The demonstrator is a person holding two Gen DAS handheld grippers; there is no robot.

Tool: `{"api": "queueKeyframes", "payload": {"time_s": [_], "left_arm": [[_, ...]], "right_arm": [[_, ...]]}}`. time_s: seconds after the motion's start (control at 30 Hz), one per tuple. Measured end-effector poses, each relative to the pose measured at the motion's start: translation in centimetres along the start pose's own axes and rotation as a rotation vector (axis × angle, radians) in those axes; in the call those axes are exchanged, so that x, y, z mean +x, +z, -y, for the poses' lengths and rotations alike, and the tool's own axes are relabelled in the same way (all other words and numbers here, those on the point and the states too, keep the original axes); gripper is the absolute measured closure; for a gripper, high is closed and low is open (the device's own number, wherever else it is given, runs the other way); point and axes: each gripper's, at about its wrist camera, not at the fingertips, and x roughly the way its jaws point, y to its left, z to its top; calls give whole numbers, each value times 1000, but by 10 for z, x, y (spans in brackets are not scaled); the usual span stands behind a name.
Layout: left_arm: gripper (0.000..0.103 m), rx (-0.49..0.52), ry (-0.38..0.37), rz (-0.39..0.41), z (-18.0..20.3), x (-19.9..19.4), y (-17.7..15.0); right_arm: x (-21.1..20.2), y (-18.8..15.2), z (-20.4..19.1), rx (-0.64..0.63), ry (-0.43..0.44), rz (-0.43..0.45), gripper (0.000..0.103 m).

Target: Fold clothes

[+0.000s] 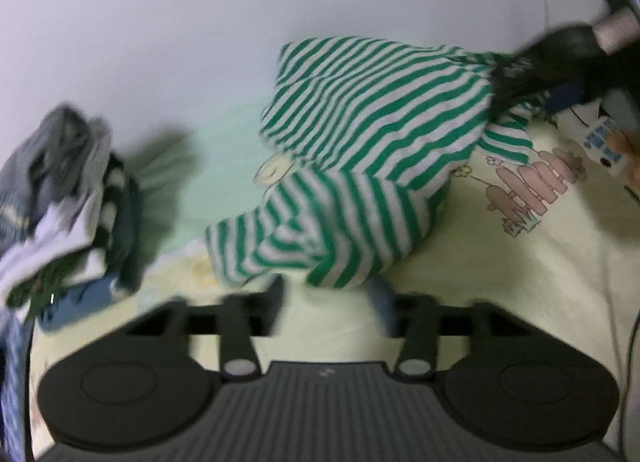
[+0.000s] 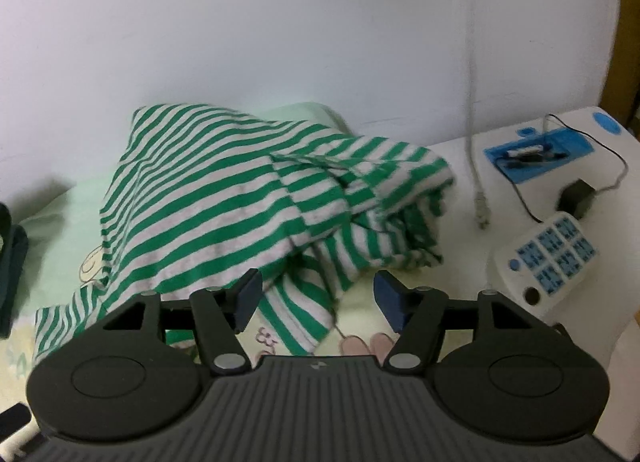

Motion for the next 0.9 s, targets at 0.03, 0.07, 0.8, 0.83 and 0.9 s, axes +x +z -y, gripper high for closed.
{"api": "queueKeyframes", "payload": {"time_s": [0.03,0.07,0.8,0.83,0.9], "left_arm": [[36,1,6,3,2,5,2],[36,-2,9,4,3,10,4],[100,-160,28,46,-19,24,29],[100,-169,35,56,-25,17,29],[100,-187,48,75,-37,4,28]], "right_arm": [[3,1,-2,-18,1,-6,38],[7,2,-2,-26,3,-14,37],[31,13,-29,-80,14,84,87],[24,12,-28,-83,33,92,87],[9,10,-27,-93,74,111,89]]}}
